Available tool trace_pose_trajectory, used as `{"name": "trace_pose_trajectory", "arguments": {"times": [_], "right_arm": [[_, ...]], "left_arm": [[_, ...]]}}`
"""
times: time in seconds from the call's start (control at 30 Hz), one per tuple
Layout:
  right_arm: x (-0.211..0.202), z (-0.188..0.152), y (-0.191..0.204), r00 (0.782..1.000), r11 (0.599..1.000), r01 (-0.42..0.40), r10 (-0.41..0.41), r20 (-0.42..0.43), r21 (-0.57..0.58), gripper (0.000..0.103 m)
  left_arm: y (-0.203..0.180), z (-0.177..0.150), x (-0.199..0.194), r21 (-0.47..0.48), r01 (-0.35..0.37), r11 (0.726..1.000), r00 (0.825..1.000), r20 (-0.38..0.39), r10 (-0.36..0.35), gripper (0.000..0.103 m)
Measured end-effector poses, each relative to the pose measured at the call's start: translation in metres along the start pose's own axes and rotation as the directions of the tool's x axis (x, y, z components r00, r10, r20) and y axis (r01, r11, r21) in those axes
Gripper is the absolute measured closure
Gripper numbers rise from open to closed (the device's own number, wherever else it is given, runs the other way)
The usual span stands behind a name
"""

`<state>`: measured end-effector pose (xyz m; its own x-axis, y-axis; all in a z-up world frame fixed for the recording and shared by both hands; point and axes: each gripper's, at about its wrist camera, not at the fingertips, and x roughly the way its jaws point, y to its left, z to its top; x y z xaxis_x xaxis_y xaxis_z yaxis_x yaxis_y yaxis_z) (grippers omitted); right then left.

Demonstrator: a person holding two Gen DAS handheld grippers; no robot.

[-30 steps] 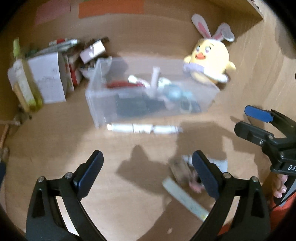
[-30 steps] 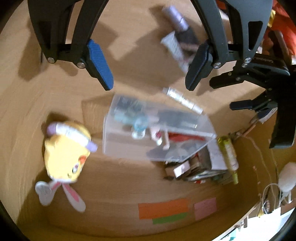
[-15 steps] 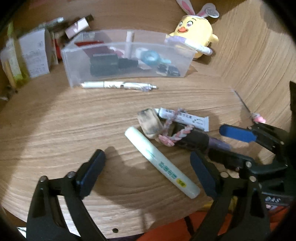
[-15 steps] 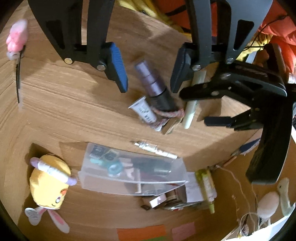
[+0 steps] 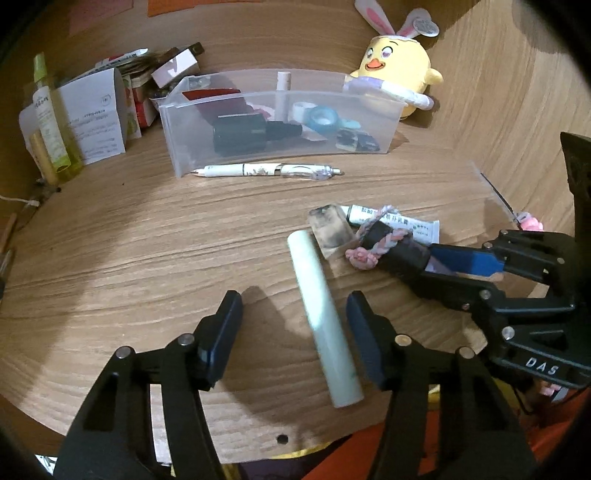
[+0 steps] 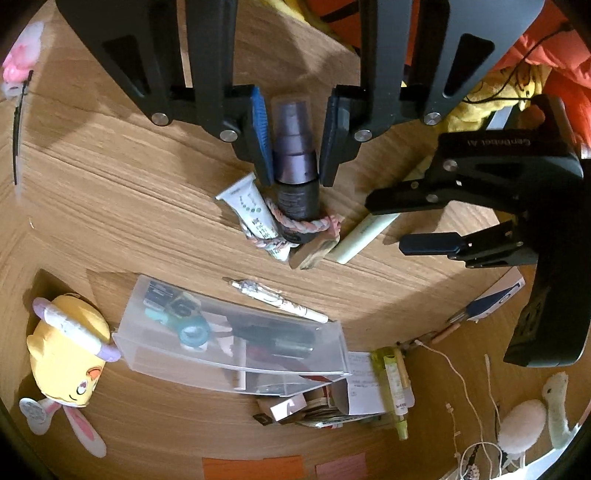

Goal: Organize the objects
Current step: 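Grasp the pale green tube with the left gripper while the right grasps the purple bottle, then lower the green tube and purple bottle into the clear box and release both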

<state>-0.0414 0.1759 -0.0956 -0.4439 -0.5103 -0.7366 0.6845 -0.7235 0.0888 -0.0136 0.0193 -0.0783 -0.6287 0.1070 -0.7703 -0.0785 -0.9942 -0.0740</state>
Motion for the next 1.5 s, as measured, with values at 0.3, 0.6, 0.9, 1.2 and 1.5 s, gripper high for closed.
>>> {"name": "trace_pose_trajectory", "arguments": {"times": [0.3, 0.6, 0.9, 1.2, 1.5], "right_arm": [[0.013, 0.006, 0.004, 0.999, 0.999, 0.032, -0.032, 0.003, 0.018, 0.079], [-0.009, -0.013, -0.013, 0.999, 0.996, 0.045, -0.045, 0.001, 0.078, 0.079], [-0.034, -0.021, -0.031, 0.991, 0.986, 0.133, -0.134, 0.010, 0.097, 0.079], [-0.054, 0.005, -0.055, 0.975, 0.972, 0.183, -0.199, 0.102, 0.145, 0.079], [-0.064, 0.069, -0.063, 0.947, 0.971, 0.184, -0.217, 0.236, 0.154, 0.080]], "left_arm": [[0.002, 0.002, 0.003, 0.001, 0.013, 1.000, 0.999, 0.039, -0.013, 0.088], [0.019, 0.000, -0.001, -0.066, 0.029, 0.997, 0.999, 0.039, -0.027, 0.088], [0.024, 0.011, -0.020, -0.102, 0.039, 0.994, 0.994, 0.102, -0.029, 0.088], [0.031, 0.043, -0.039, -0.114, 0.059, 0.992, 0.979, 0.203, -0.035, 0.088], [0.040, 0.088, -0.043, -0.122, 0.116, 0.986, 0.964, 0.252, -0.083, 0.088]]}}
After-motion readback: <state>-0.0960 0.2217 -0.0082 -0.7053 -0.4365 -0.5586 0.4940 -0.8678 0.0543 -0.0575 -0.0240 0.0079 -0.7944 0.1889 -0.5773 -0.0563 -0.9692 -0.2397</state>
